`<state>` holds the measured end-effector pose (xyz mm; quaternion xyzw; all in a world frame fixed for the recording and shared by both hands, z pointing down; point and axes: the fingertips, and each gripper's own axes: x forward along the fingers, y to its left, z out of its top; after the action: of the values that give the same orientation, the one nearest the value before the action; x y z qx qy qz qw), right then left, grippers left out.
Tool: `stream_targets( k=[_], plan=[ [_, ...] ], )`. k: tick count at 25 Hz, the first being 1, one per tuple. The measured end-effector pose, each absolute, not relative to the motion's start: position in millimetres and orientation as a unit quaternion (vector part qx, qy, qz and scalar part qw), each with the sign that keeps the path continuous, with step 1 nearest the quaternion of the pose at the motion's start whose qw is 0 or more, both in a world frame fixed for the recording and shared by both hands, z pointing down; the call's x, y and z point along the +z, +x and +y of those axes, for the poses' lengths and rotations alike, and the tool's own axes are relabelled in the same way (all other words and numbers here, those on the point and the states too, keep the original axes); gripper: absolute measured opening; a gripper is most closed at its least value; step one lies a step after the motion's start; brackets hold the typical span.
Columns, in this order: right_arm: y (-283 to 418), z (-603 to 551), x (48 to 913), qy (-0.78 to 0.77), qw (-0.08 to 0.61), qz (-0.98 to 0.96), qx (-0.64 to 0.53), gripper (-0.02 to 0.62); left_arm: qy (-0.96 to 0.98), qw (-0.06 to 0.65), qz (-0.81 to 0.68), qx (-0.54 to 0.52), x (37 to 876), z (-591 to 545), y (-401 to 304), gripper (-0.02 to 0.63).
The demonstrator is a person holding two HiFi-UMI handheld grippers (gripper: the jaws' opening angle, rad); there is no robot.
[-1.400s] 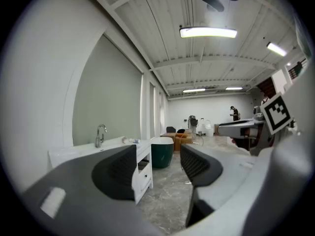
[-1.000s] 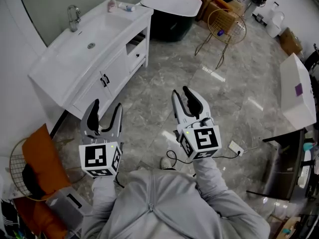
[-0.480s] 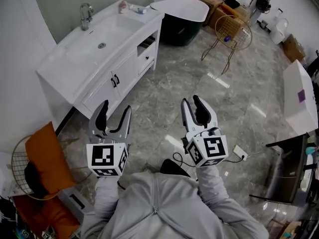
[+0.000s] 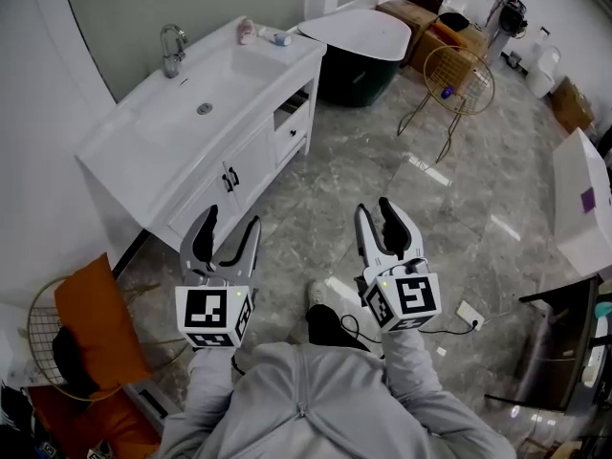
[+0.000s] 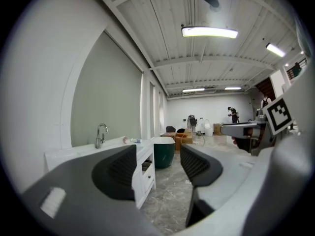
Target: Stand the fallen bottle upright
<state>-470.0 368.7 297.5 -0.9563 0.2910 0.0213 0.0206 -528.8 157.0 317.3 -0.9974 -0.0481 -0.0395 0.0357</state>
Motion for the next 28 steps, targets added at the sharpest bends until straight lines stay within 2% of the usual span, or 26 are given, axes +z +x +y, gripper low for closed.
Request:
stream_targets(
  k=[15,28],
  plan=[
    [-265.0,339.3,304.7,-0.930,0.022,0.366,0.013,0.141,-0.998,0.044,0.015,-0.045,310.6,142.4,-342.6,0.301],
    [-150.0,296.6,319.5,-0.924,0.018,0.383,0.001,0.141,-0.997,0.040,0.026,-0.061,328.1,106.1,-232.0,0.301]
  ],
)
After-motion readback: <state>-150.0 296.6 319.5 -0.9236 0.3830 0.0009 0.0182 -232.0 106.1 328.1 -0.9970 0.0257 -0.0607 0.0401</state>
